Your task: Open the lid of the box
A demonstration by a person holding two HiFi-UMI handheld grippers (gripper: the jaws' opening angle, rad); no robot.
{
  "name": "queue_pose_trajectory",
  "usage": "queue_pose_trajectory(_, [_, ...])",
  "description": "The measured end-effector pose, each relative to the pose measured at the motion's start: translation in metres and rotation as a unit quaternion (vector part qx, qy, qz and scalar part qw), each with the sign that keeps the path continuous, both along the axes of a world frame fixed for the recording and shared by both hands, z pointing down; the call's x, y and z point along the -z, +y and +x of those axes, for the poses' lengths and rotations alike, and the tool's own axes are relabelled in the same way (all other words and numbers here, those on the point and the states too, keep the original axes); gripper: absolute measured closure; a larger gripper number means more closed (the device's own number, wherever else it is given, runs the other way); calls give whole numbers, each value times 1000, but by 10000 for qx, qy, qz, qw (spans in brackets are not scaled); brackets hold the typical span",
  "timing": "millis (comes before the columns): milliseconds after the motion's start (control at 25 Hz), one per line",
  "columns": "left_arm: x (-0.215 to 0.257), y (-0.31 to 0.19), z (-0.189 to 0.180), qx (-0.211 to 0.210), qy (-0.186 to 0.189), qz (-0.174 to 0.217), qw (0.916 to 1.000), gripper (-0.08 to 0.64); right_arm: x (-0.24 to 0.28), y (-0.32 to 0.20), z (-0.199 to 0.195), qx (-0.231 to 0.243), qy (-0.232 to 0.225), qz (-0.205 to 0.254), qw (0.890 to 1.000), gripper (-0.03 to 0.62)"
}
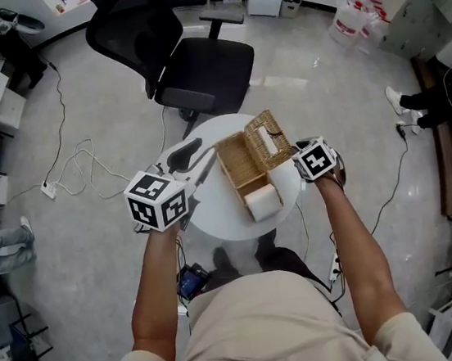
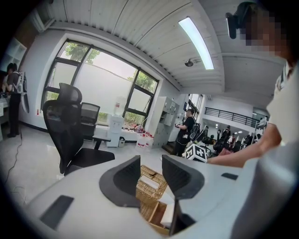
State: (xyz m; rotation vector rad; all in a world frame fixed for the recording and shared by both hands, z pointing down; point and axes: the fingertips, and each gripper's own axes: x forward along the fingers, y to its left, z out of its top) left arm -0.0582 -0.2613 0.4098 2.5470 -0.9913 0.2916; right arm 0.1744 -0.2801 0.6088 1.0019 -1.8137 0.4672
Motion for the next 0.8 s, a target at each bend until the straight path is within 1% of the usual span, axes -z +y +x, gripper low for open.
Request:
queue_pose_trajectory(160, [16, 9, -1, -18, 21, 127, 9999, 420, 22, 1, 2, -56, -62, 176, 9998, 543])
queue_pose_trajectory(280, [34, 18, -3, -27, 63, 289, 9996, 425, 52, 5, -6, -78, -249, 405, 9988, 549])
queue_pose_trajectory(400, [51, 24, -4, 0, 63, 492, 9988, 436, 94, 4, -18, -32, -603, 850, 9945, 569])
queue_pose_trajectory(480, [63, 28, -5, 31, 59, 634, 9980, 447, 130, 5, -30, 26, -916, 1206, 9885, 597])
queue_pose_trajectory(560, [75, 33, -7, 60, 92, 803, 9967, 457, 170, 10, -45, 118, -1341, 1583, 9782, 598])
queue_pose_trajectory(600, [81, 36, -8, 75, 122, 905, 9958, 463, 192, 14, -52, 188, -1574, 1795, 9709, 598])
queue_pose_trajectory(720, [97, 47, -11, 110, 196, 1274, 9916, 481, 254, 32, -74, 468, -2177, 2502, 9422, 598])
queue_pose_trajectory(800, [109, 54, -14, 127, 204, 1521, 9881, 493, 288, 46, -86, 654, -2396, 2888, 9246, 600])
